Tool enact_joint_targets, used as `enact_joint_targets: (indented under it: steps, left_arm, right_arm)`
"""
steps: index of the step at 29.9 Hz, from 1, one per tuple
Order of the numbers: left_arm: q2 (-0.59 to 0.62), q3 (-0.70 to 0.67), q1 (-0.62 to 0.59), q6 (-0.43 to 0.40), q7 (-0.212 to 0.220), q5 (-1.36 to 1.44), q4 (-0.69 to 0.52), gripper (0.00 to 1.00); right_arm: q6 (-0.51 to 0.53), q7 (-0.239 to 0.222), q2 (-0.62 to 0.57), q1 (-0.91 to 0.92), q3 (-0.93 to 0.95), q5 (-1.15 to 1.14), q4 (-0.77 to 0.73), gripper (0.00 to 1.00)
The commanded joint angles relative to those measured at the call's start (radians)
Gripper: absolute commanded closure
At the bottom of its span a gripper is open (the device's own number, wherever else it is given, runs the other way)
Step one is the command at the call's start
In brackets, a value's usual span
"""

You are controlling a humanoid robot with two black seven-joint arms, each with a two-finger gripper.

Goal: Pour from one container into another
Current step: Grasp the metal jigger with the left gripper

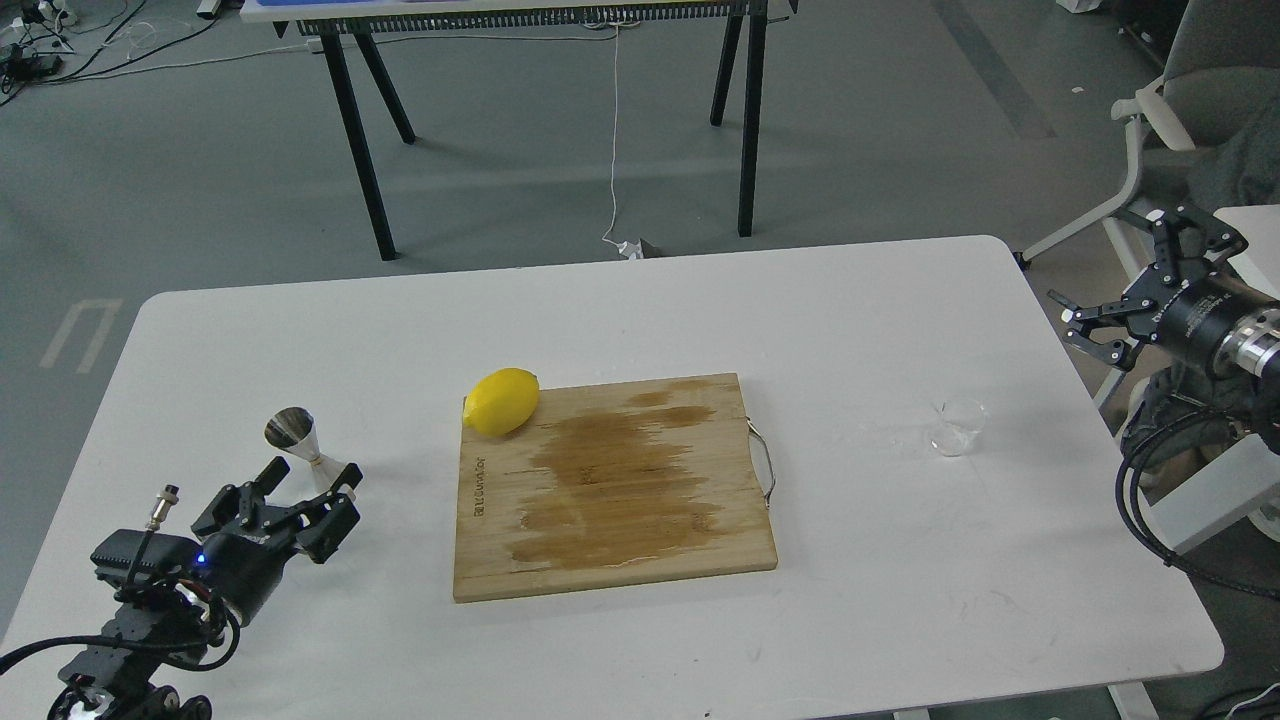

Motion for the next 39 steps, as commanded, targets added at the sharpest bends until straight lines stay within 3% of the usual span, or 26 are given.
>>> enact_joint_targets:
  steps: [1,14,21,27,34,39]
  left_arm:
    - [-0.017,0.053,-0.046,0.0,0.0,-0.044,0.047,0.02]
    - [-0.052,0.084,-0.123,0.0,0.0,-0.067,0.162,0.07]
    - [-0.089,0.086,-0.163,0.0,0.0,-0.074,0.247,0.2]
    - [-0.099,0.084,-0.169,0.0,0.0,-0.077,0.268,0.42]
    - [-0.11,0.084,-0.181,0.0,0.0,-0.12,0.307,0.92]
    - [-0.109,0.084,-0.183,0.0,0.0,-0.143,0.305,0.97]
  right_arm:
    - [0.0,0.0,-0.001,-0.007,0.011,0.0,0.0,0.0]
    - [0.0,0.0,-0.004,-0.046,0.035,0.0,0.017,0.0]
    - [0.0,0.0,-0.004,-0.046,0.035,0.0,0.017,0.0]
    - [0.0,0.0,-0.004,-0.047,0.034,0.0,0.02,0.0]
    - [0.0,0.0,-0.004,-0.05,0.034,0.0,0.02,0.0]
    - [0.0,0.0,-0.004,-0.05,0.034,0.0,0.02,0.0]
